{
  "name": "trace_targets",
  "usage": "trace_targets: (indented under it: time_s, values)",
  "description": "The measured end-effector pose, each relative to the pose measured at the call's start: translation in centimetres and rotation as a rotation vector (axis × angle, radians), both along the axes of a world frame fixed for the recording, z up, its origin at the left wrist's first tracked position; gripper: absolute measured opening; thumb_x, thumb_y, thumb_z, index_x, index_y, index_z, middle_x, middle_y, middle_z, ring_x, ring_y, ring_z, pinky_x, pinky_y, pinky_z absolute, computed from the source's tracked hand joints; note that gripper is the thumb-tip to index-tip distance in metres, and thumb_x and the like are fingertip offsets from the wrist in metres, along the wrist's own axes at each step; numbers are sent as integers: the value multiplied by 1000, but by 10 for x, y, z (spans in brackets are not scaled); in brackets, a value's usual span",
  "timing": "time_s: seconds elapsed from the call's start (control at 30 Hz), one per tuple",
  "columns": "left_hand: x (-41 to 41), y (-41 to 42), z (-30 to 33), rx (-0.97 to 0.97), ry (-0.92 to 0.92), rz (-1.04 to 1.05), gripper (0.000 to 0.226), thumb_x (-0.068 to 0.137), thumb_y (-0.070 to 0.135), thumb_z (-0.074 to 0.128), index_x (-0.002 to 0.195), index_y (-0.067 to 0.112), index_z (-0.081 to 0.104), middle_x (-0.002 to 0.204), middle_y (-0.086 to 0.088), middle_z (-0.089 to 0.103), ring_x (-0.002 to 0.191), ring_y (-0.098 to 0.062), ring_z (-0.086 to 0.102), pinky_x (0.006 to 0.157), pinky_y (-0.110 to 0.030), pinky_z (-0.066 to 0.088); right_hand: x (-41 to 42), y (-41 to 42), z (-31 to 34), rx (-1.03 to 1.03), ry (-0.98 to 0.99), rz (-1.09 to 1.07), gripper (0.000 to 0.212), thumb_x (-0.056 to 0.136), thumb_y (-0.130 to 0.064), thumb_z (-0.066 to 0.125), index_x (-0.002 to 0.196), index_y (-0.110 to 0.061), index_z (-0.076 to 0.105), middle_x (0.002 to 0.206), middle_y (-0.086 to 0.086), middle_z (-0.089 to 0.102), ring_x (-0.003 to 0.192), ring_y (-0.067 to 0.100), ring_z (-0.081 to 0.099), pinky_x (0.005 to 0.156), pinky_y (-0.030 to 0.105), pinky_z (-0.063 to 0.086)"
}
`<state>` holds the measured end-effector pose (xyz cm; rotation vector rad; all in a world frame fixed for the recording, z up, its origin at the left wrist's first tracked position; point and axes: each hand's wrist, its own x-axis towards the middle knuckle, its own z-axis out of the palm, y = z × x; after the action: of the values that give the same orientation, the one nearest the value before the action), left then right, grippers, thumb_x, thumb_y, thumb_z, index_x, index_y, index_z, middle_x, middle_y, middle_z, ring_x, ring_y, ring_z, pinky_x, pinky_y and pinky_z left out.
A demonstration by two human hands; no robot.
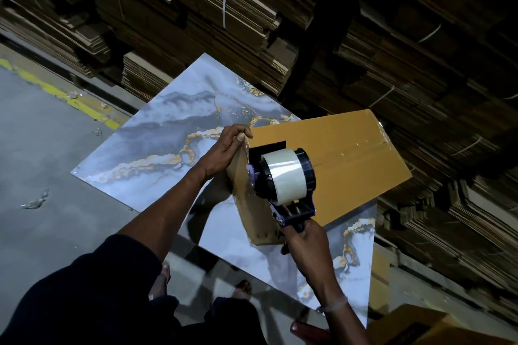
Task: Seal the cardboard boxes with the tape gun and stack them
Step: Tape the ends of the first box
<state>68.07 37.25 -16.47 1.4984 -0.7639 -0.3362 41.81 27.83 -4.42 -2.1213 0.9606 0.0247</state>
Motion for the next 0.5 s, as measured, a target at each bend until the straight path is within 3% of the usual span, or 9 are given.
trace_targets:
  time_s: [0.07,0.23,0.4,0.5]
  values:
    - [-1,1,2,-1,14,1,24,114,23,32,121,18,55,114,30,48,121,-12,47,107,-19,33,1,0,-2,-24,0,-10,44,92,-9,62,62,-13,30,48,-2,28,50,15,26,56,31,26]
    - [4,3,1,5,11,-11,25,114,26,32,122,20,55,119,18,51,125,-15,47,109,-20,32,8,3,-6,-57,-13,-21,40,89,-5,61,63,-8,31,49,1,31,47,14,26,53,29,26]
    - [35,-6,6,52,-28,-20,26,115,26,32,123,21,57,122,21,51,122,-19,48,109,-38,38,39,6,-1,-87,-56,-1,46,89,-5,61,61,-17,25,47,-5,23,51,12,19,54,30,20]
    - [52,-11,12,61,31,-46,26,115,25,34,121,22,59,125,10,57,126,-20,49,110,-40,37,55,5,-1,-79,-80,-23,42,88,-9,60,63,-15,27,49,-4,25,53,14,20,55,32,20]
